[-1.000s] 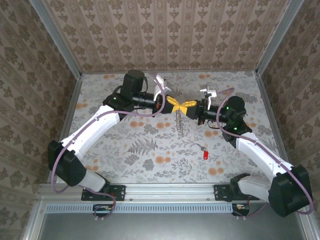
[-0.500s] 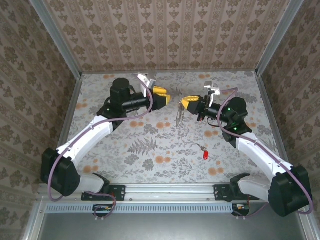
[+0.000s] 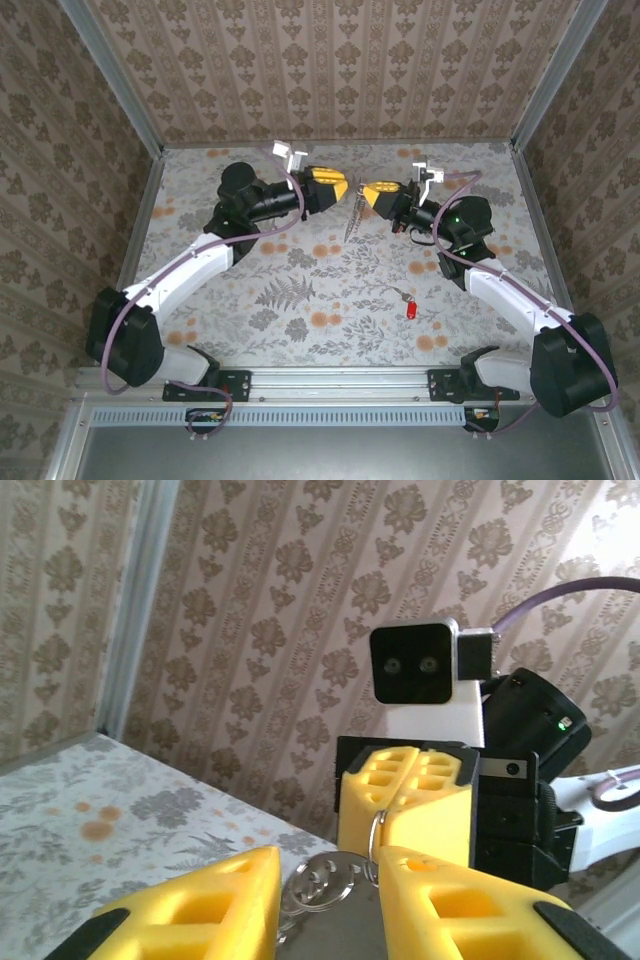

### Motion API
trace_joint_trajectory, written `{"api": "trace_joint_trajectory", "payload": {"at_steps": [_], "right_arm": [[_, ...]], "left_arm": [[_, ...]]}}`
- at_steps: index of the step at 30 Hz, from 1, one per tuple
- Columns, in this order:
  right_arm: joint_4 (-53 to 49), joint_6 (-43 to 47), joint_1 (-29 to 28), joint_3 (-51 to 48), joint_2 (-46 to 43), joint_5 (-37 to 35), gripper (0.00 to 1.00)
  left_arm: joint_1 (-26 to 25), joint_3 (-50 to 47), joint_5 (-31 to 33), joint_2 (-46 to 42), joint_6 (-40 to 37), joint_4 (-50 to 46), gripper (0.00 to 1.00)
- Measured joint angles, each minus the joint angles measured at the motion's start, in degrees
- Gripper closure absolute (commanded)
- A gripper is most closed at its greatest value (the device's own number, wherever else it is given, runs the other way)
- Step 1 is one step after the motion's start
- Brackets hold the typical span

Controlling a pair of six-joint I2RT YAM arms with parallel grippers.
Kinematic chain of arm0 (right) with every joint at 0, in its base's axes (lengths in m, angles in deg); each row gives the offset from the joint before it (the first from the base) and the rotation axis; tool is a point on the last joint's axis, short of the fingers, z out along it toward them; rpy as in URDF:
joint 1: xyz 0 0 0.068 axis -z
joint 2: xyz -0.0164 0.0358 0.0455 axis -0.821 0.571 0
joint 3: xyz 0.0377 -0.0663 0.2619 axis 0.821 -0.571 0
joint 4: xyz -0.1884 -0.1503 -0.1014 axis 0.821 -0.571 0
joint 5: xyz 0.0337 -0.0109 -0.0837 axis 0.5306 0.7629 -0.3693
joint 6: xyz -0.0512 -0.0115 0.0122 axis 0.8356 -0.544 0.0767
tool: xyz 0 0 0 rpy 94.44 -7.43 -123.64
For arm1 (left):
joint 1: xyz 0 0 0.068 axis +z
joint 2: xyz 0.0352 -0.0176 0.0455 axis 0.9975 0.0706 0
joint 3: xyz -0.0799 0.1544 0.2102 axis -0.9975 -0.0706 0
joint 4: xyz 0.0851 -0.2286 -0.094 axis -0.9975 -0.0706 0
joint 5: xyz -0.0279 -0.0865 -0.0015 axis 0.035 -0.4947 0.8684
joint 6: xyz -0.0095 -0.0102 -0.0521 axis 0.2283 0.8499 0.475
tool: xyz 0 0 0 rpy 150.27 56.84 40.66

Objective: Put the keys on the keyring

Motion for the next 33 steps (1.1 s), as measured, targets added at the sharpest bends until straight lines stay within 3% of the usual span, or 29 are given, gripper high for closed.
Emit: {"api": "trace_joint_trajectory", "payload": {"at_steps": [26, 33], "right_arm": [[1.46, -0.37, -0.04, 0.0, 0.37, -0.13, 1.0], [1.27, -0.31, -0.04, 0.0, 0.37, -0.13, 1.0]], "left_arm": [[-2.99, 2.4, -3.72, 4.02, 1.25, 1.9, 0.78], [-3.34, 2.6, -3.87, 4.35, 1.33, 1.99, 0.89]]}}
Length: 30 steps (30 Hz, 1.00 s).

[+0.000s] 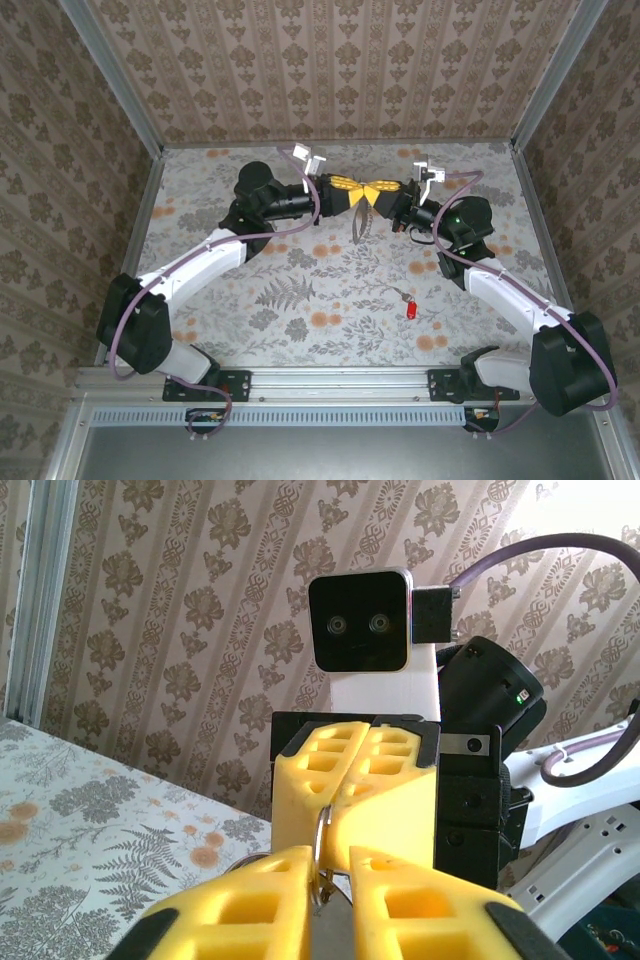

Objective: Put the keys on the keyring

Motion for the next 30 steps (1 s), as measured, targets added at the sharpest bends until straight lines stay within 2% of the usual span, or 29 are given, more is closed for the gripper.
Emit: {"api": "trace_joint_trajectory", "payload": {"at_steps": [4, 7, 8, 10, 13, 18, 22, 30], "right_arm": [[0.0, 0.15, 0.02, 0.0, 0.0, -0.09, 1.0], [-0.31, 0.24, 0.04, 0.0, -0.02, -0.2, 1.0], [-0.46, 0.44, 0.07, 0.0, -0.07, -0.22, 0.95], [-1.55, 0.9, 0.2, -0.04, -0.42, -0.28, 0.62], [-4.59, 2.12, 2.1, -1.84, -2.67, -1.42, 0.52], [-9.4, 3.78, 6.4, -4.26, -8.94, -2.25, 0.5], [-11.63, 5.03, 7.21, -4.7, -11.72, -2.34, 0.51], [-12.85, 5.79, 7.21, -5.05, -10.8, 1.6, 0.51]], "left_arm": [[0.02, 0.15, 0.07, 0.0, 0.0, 0.0, 1.0], [0.0, 0.15, 0.2, 0.0, -0.26, -0.04, 1.0], [0.0, 0.15, 0.22, 0.0, -0.37, -0.15, 1.0], [0.0, 0.28, 0.13, 0.0, -1.42, -1.01, 1.0], [-0.07, 1.46, -0.17, -0.09, -5.88, -5.42, 1.0], [-0.11, 5.44, 0.5, -0.46, -19.23, -21.11, 1.0], [-0.13, 10.32, 0.68, -0.46, -30.03, -34.16, 1.0], [-0.13, 16.48, -0.15, -0.17, -41.9, -49.51, 1.0]]}}
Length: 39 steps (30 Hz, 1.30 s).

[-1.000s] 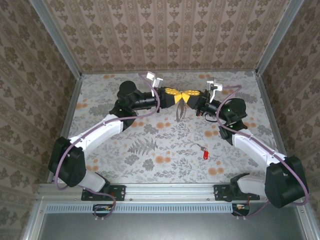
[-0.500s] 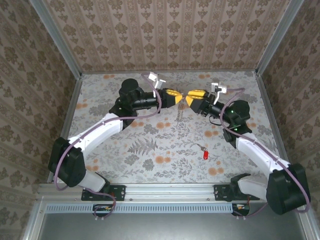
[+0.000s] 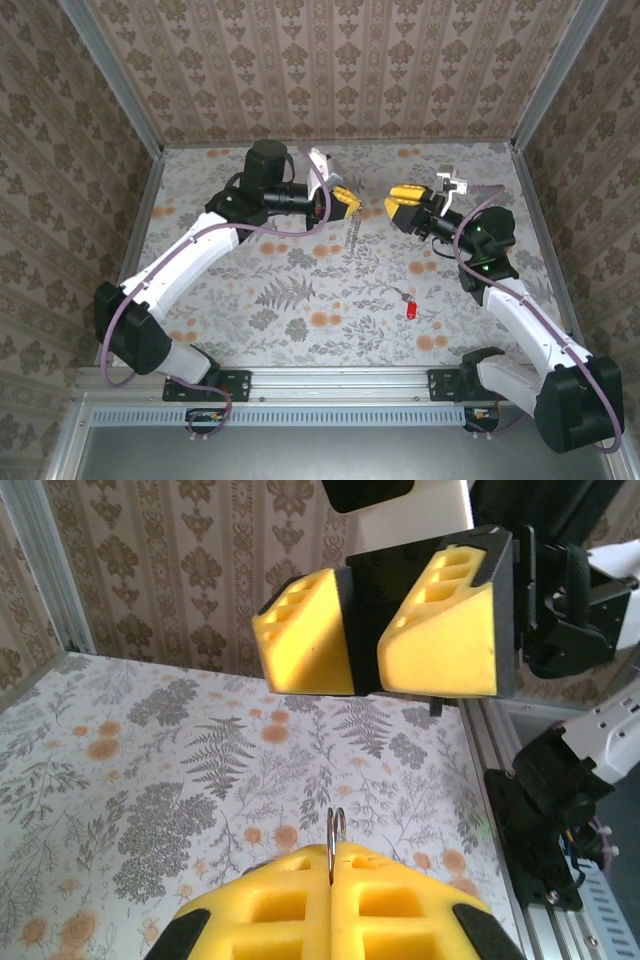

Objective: Put the keys on the keyring

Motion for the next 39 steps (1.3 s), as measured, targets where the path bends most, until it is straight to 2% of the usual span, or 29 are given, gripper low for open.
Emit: {"api": "trace_joint_trajectory", "payload": {"at_steps": [7, 15, 24, 31, 37, 39], "right_arm": [[-0.07, 0.42, -1.81, 0.2, 3.5, 4.5, 0.51], [-0.48, 1.31, -4.37, 1.86, 5.55, 7.3, 0.52], [-0.94, 2.19, -5.42, 2.38, 6.19, 7.91, 0.59], [-1.95, 2.56, -5.92, 2.78, 7.08, 8.59, 0.76], [-1.9, 3.41, -6.29, 3.19, 7.45, 9.18, 0.99], [-1.88, 3.67, -6.29, 3.23, 7.52, 9.2, 1.0]], "left_arm": [[0.0, 0.59, -1.66, 0.57, -2.71, -5.2, 1.0], [-0.59, 0.7, -2.69, 0.57, -2.89, -5.53, 1.0], [-0.63, 0.79, -2.86, 0.57, -3.04, -5.51, 1.0], [-0.68, 0.96, -2.91, 0.66, -3.04, -5.51, 1.0], [-0.66, 1.07, -3.02, 1.18, -3.02, -5.51, 1.0], [-0.61, 1.27, -3.02, 1.31, -3.02, -5.66, 1.0]]}}
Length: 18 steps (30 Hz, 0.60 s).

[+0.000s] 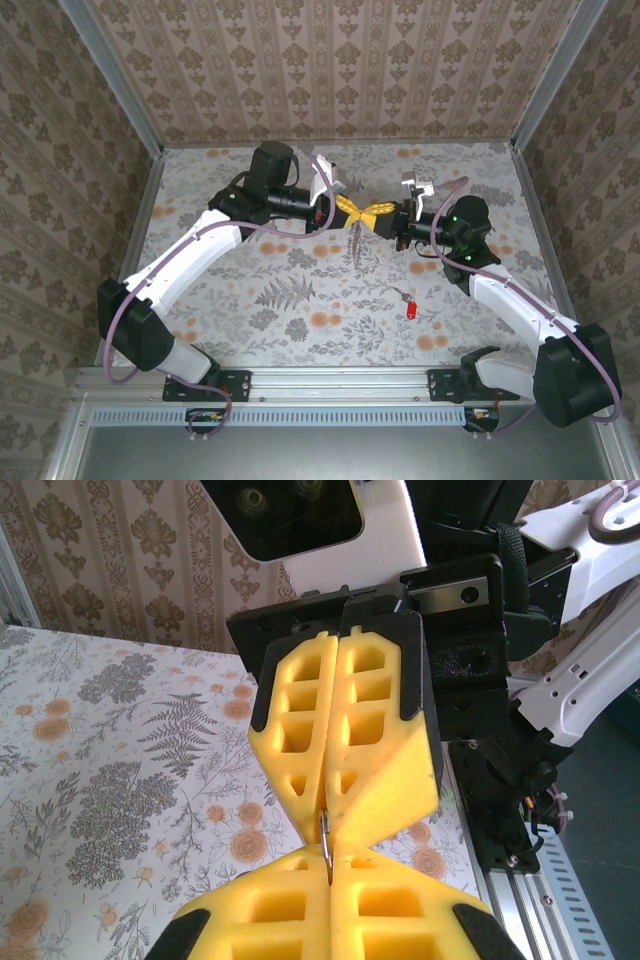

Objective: Put the keys on the keyring

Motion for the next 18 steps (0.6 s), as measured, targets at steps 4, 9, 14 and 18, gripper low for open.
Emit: {"api": "trace_joint_trajectory", "payload": {"at_steps": [4, 9, 14, 18], "right_arm": [[0.13, -0.02, 0.0, 0.0, 0.0, -0.11, 1.0], [-0.09, -0.04, 0.0, 0.0, -0.07, -2.49, 1.0], [0.24, -0.63, 0.0, 0.0, -0.07, -5.14, 1.0], [1.18, -1.9, 0.0, 0.0, -0.39, -6.8, 1.0]], "left_arm": [[0.0, 0.07, 0.22, 0.0, 0.61, -0.04, 0.92], [0.0, -2.71, 2.89, -1.11, 5.11, 5.84, 0.58], [1.38, -11.41, 6.84, -5.16, 14.95, 18.12, 0.46], [3.06, -15.91, 9.46, -6.64, 22.45, 27.28, 0.46]]}}
